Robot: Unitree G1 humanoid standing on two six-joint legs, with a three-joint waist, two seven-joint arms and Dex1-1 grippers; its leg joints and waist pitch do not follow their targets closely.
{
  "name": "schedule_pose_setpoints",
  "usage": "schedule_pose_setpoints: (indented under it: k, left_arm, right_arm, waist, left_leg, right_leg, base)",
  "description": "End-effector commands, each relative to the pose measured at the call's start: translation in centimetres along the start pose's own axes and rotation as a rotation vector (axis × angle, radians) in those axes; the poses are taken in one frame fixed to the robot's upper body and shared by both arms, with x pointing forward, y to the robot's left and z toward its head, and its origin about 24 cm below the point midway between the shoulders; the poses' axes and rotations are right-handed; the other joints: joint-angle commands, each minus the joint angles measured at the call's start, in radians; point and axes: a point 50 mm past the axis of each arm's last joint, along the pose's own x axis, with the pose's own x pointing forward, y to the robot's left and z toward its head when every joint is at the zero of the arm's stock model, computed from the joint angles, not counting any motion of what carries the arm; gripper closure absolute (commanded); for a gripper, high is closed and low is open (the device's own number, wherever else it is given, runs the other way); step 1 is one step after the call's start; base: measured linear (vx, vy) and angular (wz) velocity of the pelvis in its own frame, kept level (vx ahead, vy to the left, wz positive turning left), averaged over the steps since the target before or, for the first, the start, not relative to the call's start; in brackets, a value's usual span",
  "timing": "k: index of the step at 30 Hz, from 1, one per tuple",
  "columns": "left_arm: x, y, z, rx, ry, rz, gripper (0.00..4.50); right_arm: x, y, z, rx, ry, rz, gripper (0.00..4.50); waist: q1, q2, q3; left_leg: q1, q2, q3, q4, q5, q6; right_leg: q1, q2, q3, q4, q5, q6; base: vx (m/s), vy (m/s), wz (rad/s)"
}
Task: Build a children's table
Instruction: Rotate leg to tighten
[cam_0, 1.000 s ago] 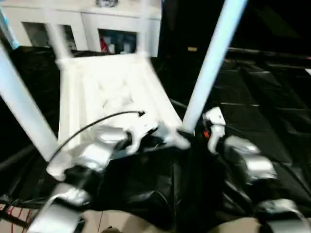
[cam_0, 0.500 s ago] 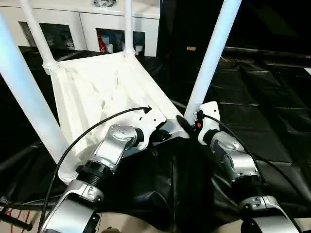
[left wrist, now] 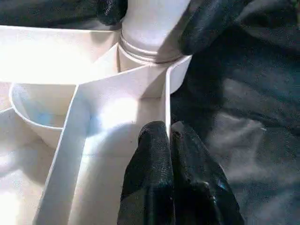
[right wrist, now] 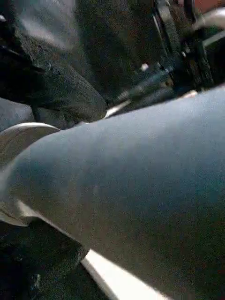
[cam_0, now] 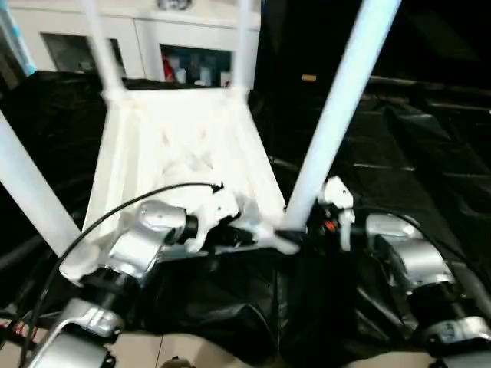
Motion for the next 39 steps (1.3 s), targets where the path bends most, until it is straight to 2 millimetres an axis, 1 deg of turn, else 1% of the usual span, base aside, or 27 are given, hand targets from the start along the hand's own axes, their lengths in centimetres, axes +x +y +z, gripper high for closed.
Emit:
schedule_pose_setpoints:
  k: [1,2,3,5,9,12,13,14,15,16,19,20,21,22,23,24,25,26,27,28,30,31,32,34,36,38,39]
  left_arm:
    - [1.0,-1.1,1.7,0.080,-0.060,-0.102,4.50]
    - [0.9,-1.1,1.6,0.080,-0.057,-0.106,4.50]
    - [0.9,-1.1,1.6,0.081,-0.054,-0.110,4.50]
    - [0.5,-1.4,1.3,0.081,-0.041,-0.141,4.50]
    - [0.3,-1.4,1.2,0.083,-0.037,-0.149,4.50]
    - [0.3,-1.3,1.2,0.085,-0.034,-0.129,4.50]
    - [0.3,-1.1,1.3,0.086,-0.033,-0.109,4.50]
    - [0.4,-0.9,1.4,0.075,-0.039,-0.073,4.50]
    - [0.5,-0.8,1.5,0.072,-0.042,-0.064,4.50]
    - [0.6,-0.2,1.9,0.050,-0.068,-0.004,4.50]
    - [1.2,0.6,2.8,0.015,-0.113,0.092,4.50]
    - [1.2,0.6,2.8,0.014,-0.114,0.095,4.50]
    - [1.5,0.8,3.2,0.001,-0.121,0.129,4.50]
    - [1.7,0.9,3.3,-0.005,-0.123,0.139,4.50]
    - [1.7,0.9,3.3,-0.005,-0.123,0.139,4.50]
    - [2.1,0.9,3.5,-0.015,-0.125,0.160,4.50]
    - [2.7,1.0,3.9,-0.033,-0.125,0.193,4.50]
    - [2.9,0.9,4.0,-0.039,-0.123,0.206,4.50]
    - [3.2,0.9,4.1,-0.047,-0.121,0.220,4.50]
    - [3.5,0.9,4.2,-0.055,-0.120,0.237,4.50]
    - [3.9,0.9,4.5,-0.072,-0.124,0.260,4.50]
    - [4.3,0.9,4.8,-0.080,-0.128,0.277,4.50]
    - [4.3,0.9,4.8,-0.080,-0.128,0.277,4.50]
    - [4.9,0.6,5.4,-0.071,-0.145,0.270,4.50]
    - [4.9,0.5,5.5,-0.059,-0.154,0.253,4.50]
    - [4.8,0.4,5.5,-0.040,-0.160,0.235,4.50]
    - [4.7,0.3,5.5,-0.031,-0.162,0.225,4.50]
  right_arm:
    - [0.9,1.0,-0.5,0.014,0.043,0.098,1.35]
    - [0.8,1.0,-0.5,0.014,0.045,0.103,1.35]
    - [0.8,1.0,-0.5,0.014,0.046,0.106,1.53]
    - [0.8,1.3,-0.4,0.007,0.062,0.146,1.56]
    - [0.9,1.6,-0.6,-0.004,0.084,0.182,1.94]
    - [1.1,1.9,-0.8,0.005,0.082,0.194,2.11]
    - [1.2,2.0,-0.8,0.007,0.076,0.191,2.14]
    - [1.4,2.0,-0.8,0.010,0.061,0.172,2.15]
    - [1.5,2.0,-0.8,0.012,0.055,0.164,2.17]
    - [1.9,2.0,-0.8,0.032,0.022,0.118,2.19]
    - [3.0,1.6,-1.0,0.104,-0.030,-0.013,2.29]
    - [3.1,1.6,-1.0,0.106,-0.031,-0.020,2.29]
    - [3.7,1.2,-1.3,0.142,-0.044,-0.113,2.36]
    - [4.0,1.0,-1.4,0.157,-0.050,-0.152,2.36]
    - [4.0,1.0,-1.4,0.157,-0.050,-0.152,2.37]
    - [4.5,0.8,-1.6,0.179,-0.051,-0.221,2.40]
    - [5.3,0.6,-1.6,0.200,-0.055,-0.305,2.44]
    - [5.6,0.6,-1.6,0.210,-0.056,-0.335,2.44]
    - [5.9,0.5,-1.6,0.222,-0.058,-0.370,2.44]
    - [6.2,0.3,-1.5,0.233,-0.062,-0.407,2.45]
    - [6.7,0.1,-1.4,0.257,-0.068,-0.481,2.45]
    - [7.0,-0.1,-1.3,0.272,-0.068,-0.531,2.47]
    - [7.0,-0.1,-1.3,0.272,-0.068,-0.531,2.47]
    - [7.8,0.4,-0.8,0.241,-0.076,-0.500,2.47]
    - [8.0,0.5,-0.6,0.222,-0.086,-0.482,2.47]
    - [7.8,0.5,-0.3,0.196,-0.104,-0.450,2.47]
    - [7.7,0.6,-0.1,0.186,-0.111,-0.428,1.93]
  waist:
    - [0.002,0.001,-0.061]
    - [0.002,0.001,-0.060]
    - [0.003,0.001,-0.061]
    - [0.004,0.000,-0.062]
    - [0.006,0.001,-0.061]
    - [0.006,0.002,-0.060]
    - [0.006,0.004,-0.061]
    - [0.005,0.002,-0.061]
    - [0.006,0.002,-0.059]
    - [0.005,0.003,-0.058]
    - [0.000,0.002,-0.056]
    - [-0.002,0.001,-0.056]
    - [-0.007,0.000,-0.057]
    - [-0.013,0.001,-0.056]
    - [-0.016,0.001,-0.057]
    - [-0.021,-0.002,-0.057]
    - [-0.025,0.001,-0.056]
    - [-0.027,0.000,-0.056]
    - [-0.031,0.000,-0.057]
    - [-0.035,-0.002,-0.058]
    - [-0.039,-0.001,-0.058]
    - [-0.043,-0.003,-0.059]
    - [-0.044,-0.003,-0.059]
    - [-0.044,-0.003,-0.060]
    - [-0.042,-0.004,-0.061]
    - [-0.041,-0.005,-0.061]
    - [-0.041,-0.004,-0.062]
  left_leg:
    - [0.002,0.032,-0.005,-0.063,-0.185,0.062]
    - [0.002,0.032,-0.005,-0.064,-0.184,0.061]
    - [0.001,0.032,-0.005,-0.063,-0.181,0.060]
    - [0.001,0.032,-0.005,-0.064,-0.175,0.058]
    - [0.001,0.034,-0.005,-0.064,-0.174,0.059]
    - [0.001,0.032,-0.005,-0.065,-0.185,0.052]
    - [0.002,0.032,-0.005,-0.064,-0.190,0.051]
    - [0.002,0.031,-0.005,-0.064,-0.193,0.049]
    - [0.002,0.031,-0.006,-0.065,-0.196,0.047]
    - [0.003,0.030,-0.006,-0.065,-0.205,0.044]
    - [0.004,0.028,-0.008,-0.066,-0.222,0.032]
    - [0.006,0.026,-0.009,-0.066,-0.233,0.025]
    - [0.001,0.025,-0.011,-0.066,-0.234,0.024]
    - [0.003,0.024,-0.010,-0.065,-0.238,0.021]
    - [0.004,0.023,-0.012,-0.065,-0.242,0.020]
    - [-0.003,0.022,-0.013,-0.065,-0.236,0.020]
    - [-0.001,0.023,-0.013,-0.066,-0.236,0.015]
    - [0.002,0.021,-0.012,-0.065,-0.243,0.015]
    - [0.002,0.020,-0.013,-0.065,-0.246,0.014]
    - [0.003,0.022,-0.013,-0.066,-0.246,0.015]
    - [0.003,0.022,-0.013,-0.065,-0.243,0.017]
    - [0.002,0.022,-0.012,-0.066,-0.239,0.023]
    - [0.001,0.022,-0.012,-0.065,-0.236,0.023]
    - [-0.001,0.021,-0.011,-0.066,-0.229,0.028]
    - [-0.003,0.022,-0.010,-0.067,-0.212,0.038]
    - [-0.003,0.022,-0.009,-0.067,-0.208,0.042]
    - [-0.003,0.023,-0.009,-0.067,-0.201,0.043]
  right_leg:
    - [0.059,-0.079,0.063,-0.081,-0.328,-0.130]
    - [0.059,-0.079,0.063,-0.081,-0.329,-0.129]
    - [0.058,-0.078,0.063,-0.080,-0.325,-0.129]
    - [0.059,-0.078,0.063,-0.078,-0.313,-0.131]
    - [0.059,-0.077,0.063,-0.076,-0.298,-0.135]
    - [0.058,-0.078,0.063,-0.080,-0.327,-0.127]
    - [0.058,-0.079,0.063,-0.081,-0.334,-0.126]
    - [0.058,-0.078,0.063,-0.081,-0.341,-0.121]
    - [0.057,-0.078,0.062,-0.083,-0.349,-0.118]
    - [0.056,-0.079,0.062,-0.087,-0.372,-0.110]
    - [0.053,-0.078,0.058,-0.094,-0.423,-0.094]
    - [0.054,-0.079,0.055,-0.098,-0.456,-0.080]
    - [0.057,-0.079,0.055,-0.098,-0.470,-0.066]
    - [0.051,-0.079,0.055,-0.102,-0.478,-0.063]
    - [0.052,-0.080,0.053,-0.102,-0.486,-0.062]
    - [0.058,-0.079,0.052,-0.102,-0.492,-0.052]
    - [0.051,-0.079,0.053,-0.103,-0.491,-0.052]
    - [0.050,-0.078,0.052,-0.106,-0.500,-0.051]
    - [0.051,-0.078,0.051,-0.107,-0.504,-0.050]
    - [0.050,-0.078,0.052,-0.105,-0.496,-0.051]
    - [0.049,-0.078,0.053,-0.104,-0.481,-0.057]
    - [0.050,-0.077,0.054,-0.103,-0.463,-0.063]
    - [0.050,-0.077,0.055,-0.101,-0.458,-0.064]
    - [0.052,-0.076,0.055,-0.100,-0.444,-0.065]
    - [0.054,-0.076,0.057,-0.097,-0.409,-0.070]
    - [0.055,-0.076,0.057,-0.095,-0.398,-0.072]
    - [0.055,-0.077,0.059,-0.094,-0.385,-0.078]
  base:
    - [0.000,0.000,0.00]
    - [0.000,0.000,0.00]
    - [0.000,0.000,0.00]
    - [0.000,0.000,0.00]
    - [0.000,0.000,0.00]
    - [0.000,0.000,0.00]
    - [0.000,0.000,0.00]
    - [0.000,0.000,0.00]
    - [0.000,0.000,0.00]
    - [0.000,0.000,0.00]
    - [0.000,0.000,0.00]
    - [0.000,0.000,0.00]
    - [0.000,0.000,0.00]
    - [0.000,0.000,0.00]
    - [0.000,0.000,0.00]
    - [0.000,0.000,0.00]
    - [0.000,0.000,0.00]
    - [0.000,0.000,0.00]
    - [0.000,0.000,0.00]
    - [0.000,0.000,0.00]
    - [0.000,0.000,0.00]
    - [0.000,0.000,0.00]
    - [0.000,0.000,0.00]
    - [0.000,0.000,0.00]
    - [0.000,0.000,0.00]
    - [0.000,0.000,0.00]
    - [0.000,0.000,0.00]
